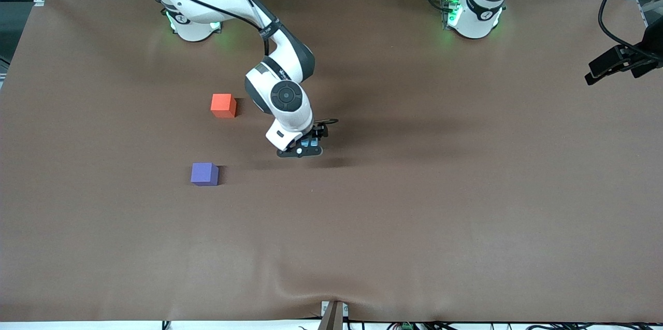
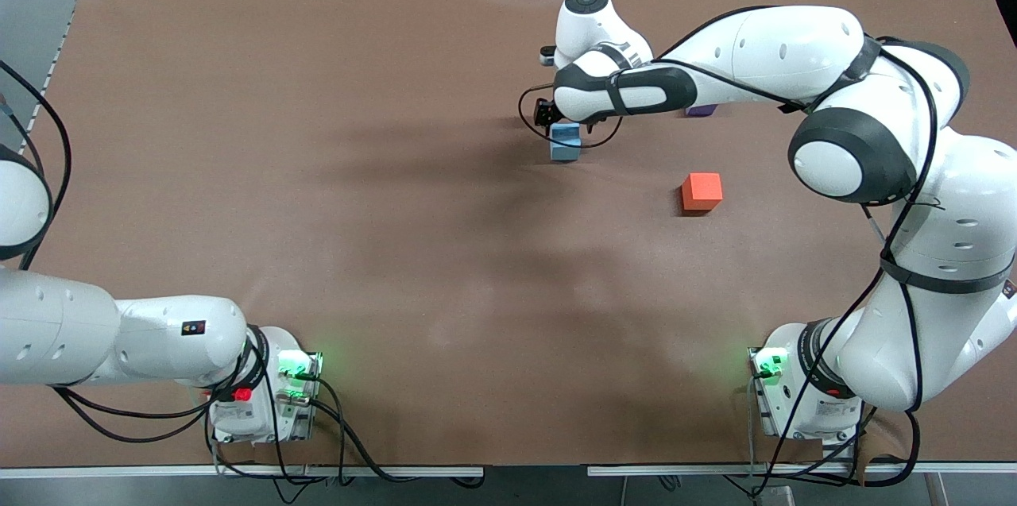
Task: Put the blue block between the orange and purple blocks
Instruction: 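Carry the blue block with the right gripper toward the orange block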
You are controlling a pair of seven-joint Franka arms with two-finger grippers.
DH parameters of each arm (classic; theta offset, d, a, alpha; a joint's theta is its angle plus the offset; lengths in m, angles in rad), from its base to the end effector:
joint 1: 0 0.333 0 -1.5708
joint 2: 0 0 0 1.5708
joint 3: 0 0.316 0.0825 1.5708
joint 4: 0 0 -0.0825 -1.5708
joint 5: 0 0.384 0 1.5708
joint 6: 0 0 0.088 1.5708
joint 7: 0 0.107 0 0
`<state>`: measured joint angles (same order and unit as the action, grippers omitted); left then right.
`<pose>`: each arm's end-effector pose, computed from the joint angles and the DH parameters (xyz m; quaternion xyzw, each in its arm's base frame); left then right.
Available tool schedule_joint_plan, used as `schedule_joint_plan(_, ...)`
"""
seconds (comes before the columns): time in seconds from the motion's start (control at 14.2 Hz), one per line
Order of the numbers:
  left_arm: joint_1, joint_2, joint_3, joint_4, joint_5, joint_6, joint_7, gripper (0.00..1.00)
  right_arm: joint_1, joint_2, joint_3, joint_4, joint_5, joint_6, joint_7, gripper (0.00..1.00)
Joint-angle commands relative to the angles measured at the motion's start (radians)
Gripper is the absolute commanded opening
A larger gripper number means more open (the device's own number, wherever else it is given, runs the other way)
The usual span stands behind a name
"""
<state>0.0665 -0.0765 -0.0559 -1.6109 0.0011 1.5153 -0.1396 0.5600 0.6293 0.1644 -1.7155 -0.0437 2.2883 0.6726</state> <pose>0.5248 0.0045 0.6421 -0.9971 -0.0752 0.0094 0.0033 0.5073 0.4340 0.2234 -0.9988 -0.0263 0.0391 0.0096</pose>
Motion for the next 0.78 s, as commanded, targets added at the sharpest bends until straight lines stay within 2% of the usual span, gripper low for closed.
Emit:
schedule_joint_plan(0.0,0.001,-0.034,-0.021,-0.032,0.0,0.009,0.011,1.0,0.023,0.021,-0.002,0.022,-0.031,0.034,0.067,1.0)
schedule_joint_plan(0.14,0.003,-0.032,-0.071,-0.032,0.0,0.002,0.002,1.0,0.031,0.036,-0.003,0.019,-0.035,0.043,0.07,1.0)
schedule_joint_plan(0.35,0.006,-0.032,-0.082,-0.035,0.0,0.0,0.009,1.0,0.031,0.038,-0.003,0.005,-0.062,0.033,0.068,1.0)
schedule_joint_plan(0.42,0.004,-0.032,-0.082,-0.034,0.0,0.0,0.011,1.0,0.028,0.035,-0.005,-0.01,-0.079,0.033,0.068,0.83)
schedule_joint_plan(0.49,0.0,-0.032,-0.085,-0.033,0.0,0.0,0.011,1.0,0.026,0.033,-0.005,-0.013,-0.094,0.031,0.068,0.5)
schedule_joint_plan(0.63,0.003,-0.032,-0.104,-0.029,0.0,-0.015,0.012,1.0,0.014,0.027,-0.003,-0.007,-0.096,0.002,0.061,0.04)
schedule_joint_plan(0.7,0.004,-0.034,-0.104,-0.029,0.0,-0.017,0.012,1.0,0.005,0.02,-0.003,-0.001,-0.096,-0.025,0.053,0.0)
